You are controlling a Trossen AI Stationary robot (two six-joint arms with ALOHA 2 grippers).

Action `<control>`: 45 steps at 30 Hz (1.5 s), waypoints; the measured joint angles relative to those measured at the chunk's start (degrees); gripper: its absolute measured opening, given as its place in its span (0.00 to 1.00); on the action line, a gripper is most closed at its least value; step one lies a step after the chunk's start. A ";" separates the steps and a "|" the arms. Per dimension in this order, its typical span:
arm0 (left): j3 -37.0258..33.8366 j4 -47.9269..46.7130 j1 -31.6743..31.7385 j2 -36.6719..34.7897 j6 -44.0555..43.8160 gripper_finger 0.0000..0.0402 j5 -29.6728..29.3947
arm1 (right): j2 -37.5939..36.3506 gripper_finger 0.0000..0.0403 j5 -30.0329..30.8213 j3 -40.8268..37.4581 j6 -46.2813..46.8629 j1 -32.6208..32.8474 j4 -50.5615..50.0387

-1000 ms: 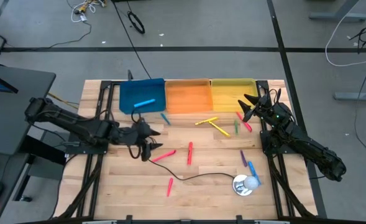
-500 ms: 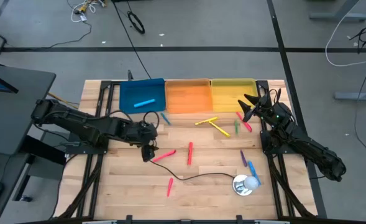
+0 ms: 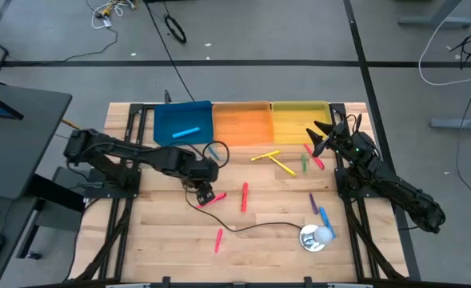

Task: Pick & Place Markers
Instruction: Put the left large pink pen into the orange bin

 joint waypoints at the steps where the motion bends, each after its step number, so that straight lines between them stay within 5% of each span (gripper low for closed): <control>1: 0.77 -0.81 -0.02 0.86 0.04 0.53 0.86 | 0.00 0.61 0.00 0.00 0.00 0.00 0.00; 20: 14.67 -16.76 2.02 14.46 2.48 0.60 9.33 | -0.02 0.61 0.00 0.00 -0.01 0.00 0.00; 45: 15.30 -12.95 2.02 20.56 1.23 0.61 10.61 | -0.02 0.61 -0.01 0.00 0.00 0.00 0.21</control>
